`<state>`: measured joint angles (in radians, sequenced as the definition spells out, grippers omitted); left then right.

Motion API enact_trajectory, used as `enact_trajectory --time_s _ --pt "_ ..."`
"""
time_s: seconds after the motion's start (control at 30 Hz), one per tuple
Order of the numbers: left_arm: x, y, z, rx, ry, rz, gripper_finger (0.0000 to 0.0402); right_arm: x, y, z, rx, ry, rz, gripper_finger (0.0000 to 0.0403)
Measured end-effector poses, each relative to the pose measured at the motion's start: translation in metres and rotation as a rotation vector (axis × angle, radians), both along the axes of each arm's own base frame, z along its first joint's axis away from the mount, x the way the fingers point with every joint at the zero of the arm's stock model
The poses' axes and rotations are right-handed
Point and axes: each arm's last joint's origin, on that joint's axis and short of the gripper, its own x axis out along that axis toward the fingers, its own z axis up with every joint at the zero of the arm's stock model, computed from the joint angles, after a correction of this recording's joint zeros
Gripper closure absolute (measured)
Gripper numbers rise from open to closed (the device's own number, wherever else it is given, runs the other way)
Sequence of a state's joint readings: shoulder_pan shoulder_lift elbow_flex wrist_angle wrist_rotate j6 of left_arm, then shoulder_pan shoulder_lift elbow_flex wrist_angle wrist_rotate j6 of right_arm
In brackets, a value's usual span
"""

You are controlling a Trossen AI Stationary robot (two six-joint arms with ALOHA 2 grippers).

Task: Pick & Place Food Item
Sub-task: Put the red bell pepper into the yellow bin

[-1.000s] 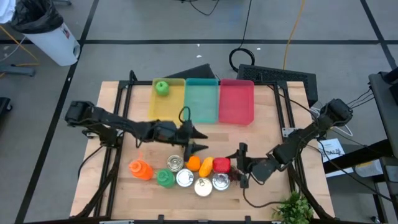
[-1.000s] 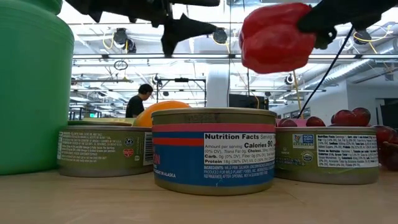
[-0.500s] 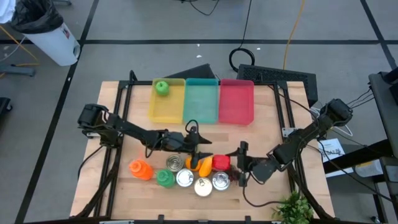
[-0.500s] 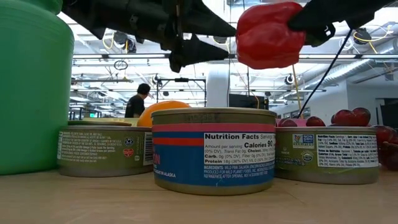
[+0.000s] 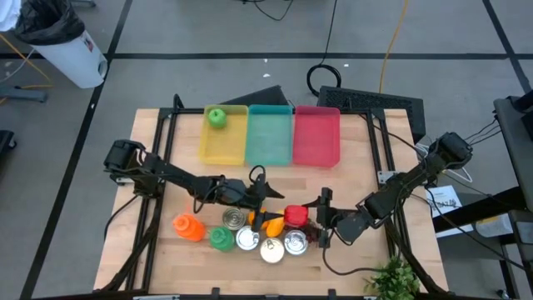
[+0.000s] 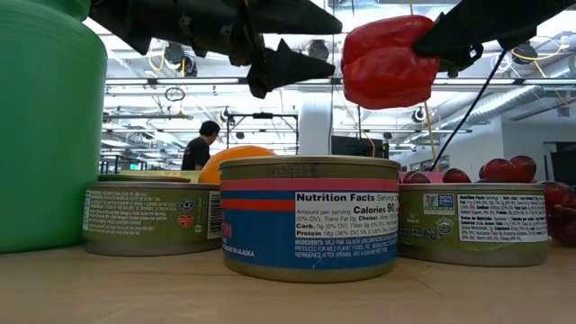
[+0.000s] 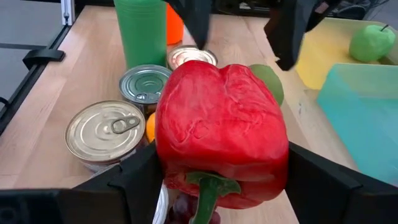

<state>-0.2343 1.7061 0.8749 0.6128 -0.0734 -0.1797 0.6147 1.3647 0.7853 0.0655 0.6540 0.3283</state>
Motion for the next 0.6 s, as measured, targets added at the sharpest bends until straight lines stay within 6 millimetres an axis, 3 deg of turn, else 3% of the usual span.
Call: enact_trajectory --time_s 0.23,0.6 --pt "0.003 -0.021 -0.009 0.112 -0.09 -0.046 0.0087 0.003 0.002 0.006 0.007 -0.057 0.017 0.0129" --pt "0.018 -0.021 -0.012 0.124 -0.118 -0.045 0.0084 0.005 0.005 0.009 0.029 -0.102 0.036 0.0129"
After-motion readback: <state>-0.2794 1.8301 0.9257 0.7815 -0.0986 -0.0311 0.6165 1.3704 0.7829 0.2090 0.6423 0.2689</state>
